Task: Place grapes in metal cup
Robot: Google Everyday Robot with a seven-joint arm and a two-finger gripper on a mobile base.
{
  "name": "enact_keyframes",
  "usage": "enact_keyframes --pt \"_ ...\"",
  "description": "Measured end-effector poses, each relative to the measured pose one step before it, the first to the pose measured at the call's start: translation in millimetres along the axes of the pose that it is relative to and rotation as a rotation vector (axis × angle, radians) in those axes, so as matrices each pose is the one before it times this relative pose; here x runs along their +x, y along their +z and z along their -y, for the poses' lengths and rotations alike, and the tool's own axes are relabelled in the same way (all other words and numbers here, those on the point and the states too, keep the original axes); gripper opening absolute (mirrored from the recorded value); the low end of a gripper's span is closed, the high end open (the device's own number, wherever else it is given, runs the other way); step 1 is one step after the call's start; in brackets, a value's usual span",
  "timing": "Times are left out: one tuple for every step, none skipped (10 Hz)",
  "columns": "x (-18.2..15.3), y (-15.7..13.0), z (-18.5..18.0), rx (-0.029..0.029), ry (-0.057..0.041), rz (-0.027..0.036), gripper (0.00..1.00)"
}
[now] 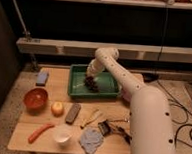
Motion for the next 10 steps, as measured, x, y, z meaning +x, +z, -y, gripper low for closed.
enact_keyframes --pt "7.84 -13.93 -1.41 0.02242 0.01685 -0.01445 0.00" --pt "8.41 -13.49 -4.15 0.02420 0.02273 -0.01506 0.00" --pt "8.99 -12.91 -8.21 0.02066 0.02763 -0.01262 0.00" --pt "6.57 -9.46 -7.61 0.01266 0.02351 -0.00818 0.00" --pt "8.78 -13.25 -11.15 0.01635 0.03326 -0.01063 0.00" --pt "5.84 -7.82 -4.19 0.01604 0.02592 -0.00311 0.00" --pt "3.63 -4.22 0.13 0.01191 0.01229 -0.00084 0.00" --pt "6.83 -10.92 -0.08 0.02815 0.02402 -0.00064 0.00" --pt "4.42 -9.03 0.25 0.01345 0.01053 -0.00335 0.00" --pt "4.05 -11.35 1.27 0.00834 -0.00056 -0.00784 0.00"
